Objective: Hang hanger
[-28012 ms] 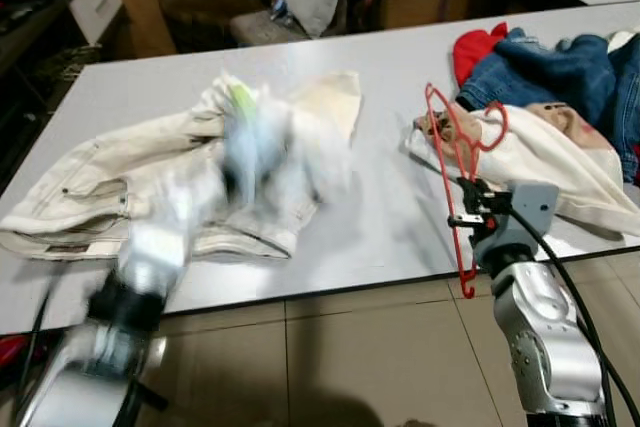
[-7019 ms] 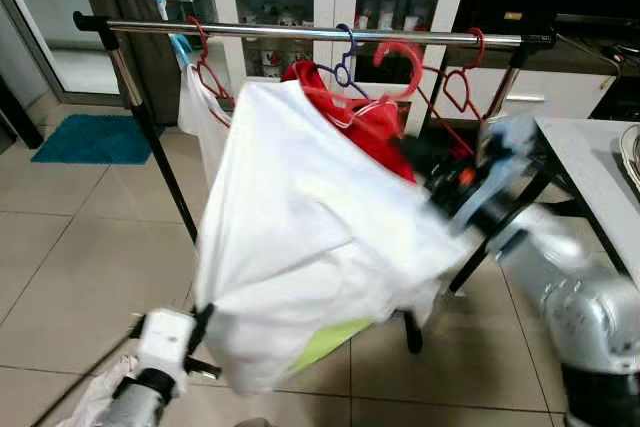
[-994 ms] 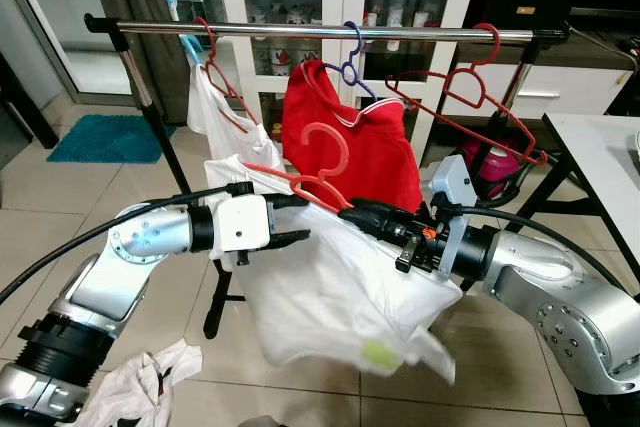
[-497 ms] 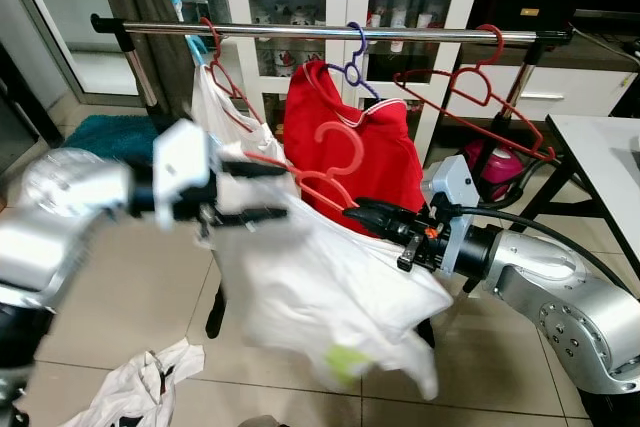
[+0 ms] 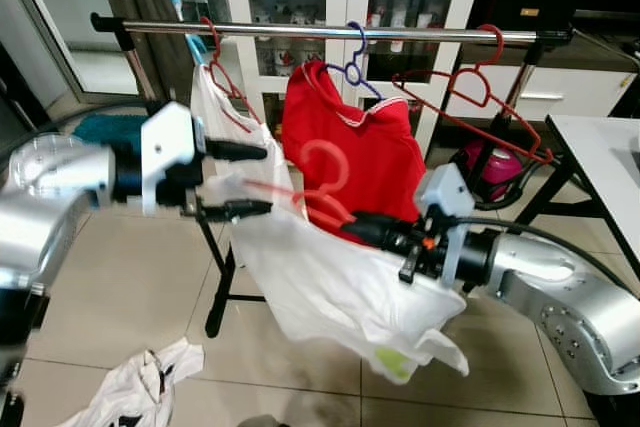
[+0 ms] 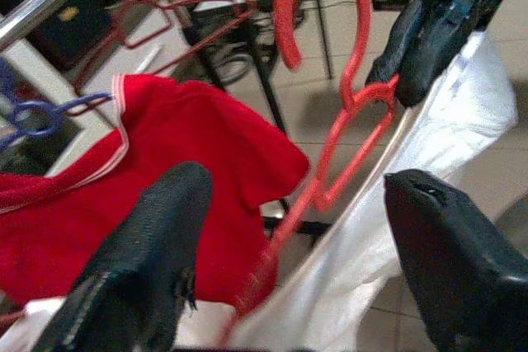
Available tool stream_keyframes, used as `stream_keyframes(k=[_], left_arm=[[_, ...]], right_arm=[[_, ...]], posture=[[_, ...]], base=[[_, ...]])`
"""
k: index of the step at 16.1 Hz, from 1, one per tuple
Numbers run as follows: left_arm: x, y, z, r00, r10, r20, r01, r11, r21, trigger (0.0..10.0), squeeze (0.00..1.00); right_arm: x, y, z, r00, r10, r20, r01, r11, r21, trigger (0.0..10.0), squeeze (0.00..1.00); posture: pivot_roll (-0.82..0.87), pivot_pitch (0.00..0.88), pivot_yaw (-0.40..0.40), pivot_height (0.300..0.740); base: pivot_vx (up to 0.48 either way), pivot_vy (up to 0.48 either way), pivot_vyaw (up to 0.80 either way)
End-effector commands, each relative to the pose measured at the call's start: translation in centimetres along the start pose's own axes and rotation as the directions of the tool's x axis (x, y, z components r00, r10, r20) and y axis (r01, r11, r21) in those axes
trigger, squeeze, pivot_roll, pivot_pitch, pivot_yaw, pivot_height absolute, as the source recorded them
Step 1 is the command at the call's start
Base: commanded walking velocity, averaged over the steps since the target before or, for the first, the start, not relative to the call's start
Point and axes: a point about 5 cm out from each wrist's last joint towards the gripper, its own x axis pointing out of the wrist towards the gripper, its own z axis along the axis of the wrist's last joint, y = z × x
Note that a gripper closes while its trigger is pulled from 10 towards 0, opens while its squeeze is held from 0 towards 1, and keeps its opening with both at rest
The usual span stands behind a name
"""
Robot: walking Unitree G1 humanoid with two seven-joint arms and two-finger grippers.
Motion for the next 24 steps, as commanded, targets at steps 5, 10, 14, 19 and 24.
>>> stream_keyframes(k=[5, 10, 14, 19, 24], left_arm=[[2.2, -0.5, -0.7, 0.975, -0.220, -0.015, 0.219, 0.976, -0.017, 10.0, 0.00], [4.3, -0.5, -1.2, 0.919, -0.393, -0.032, 0.392, 0.920, -0.026, 0.0, 0.00], [4.8, -0.5, -1.4, 0.889, -0.455, -0.049, 0.452, 0.890, -0.056, 0.0, 0.00], [4.2, -0.5, -0.9, 0.889, -0.458, -0.021, 0.456, 0.888, -0.062, 0.0, 0.00], [3.3, -1.1, -1.2, 0.893, -0.451, -0.005, 0.449, 0.889, -0.095, 0.0, 0.00]], right_arm=[[0.2, 0.9, 1.3, 0.995, 0.095, 0.019, -0.093, 0.993, -0.078, 10.0, 0.00], [0.0, 1.5, 1.6, 0.990, 0.141, 0.018, -0.139, 0.985, -0.106, 10.0, 0.00], [-0.2, 2.0, 1.6, 0.983, 0.183, 0.007, -0.181, 0.976, -0.119, 10.0, 0.00], [-0.1, 2.0, 1.8, 0.980, 0.199, 0.006, -0.196, 0.971, -0.135, 10.0, 0.00], [0.0, 2.2, 1.9, 0.976, 0.216, 0.011, -0.212, 0.969, -0.127, 10.0, 0.00]], posture=[[-0.04, 0.000, 0.041, 0.740], [-0.07, 0.000, 0.063, 0.740], [-0.07, 0.000, 0.067, 0.740], [-0.07, 0.000, 0.069, 0.740], [-0.05, 0.000, 0.052, 0.740]], base=[[0.000, 0.000, 0.00], [0.000, 0.000, 0.00], [0.000, 0.000, 0.00], [0.000, 0.000, 0.00], [0.000, 0.000, 0.00]])
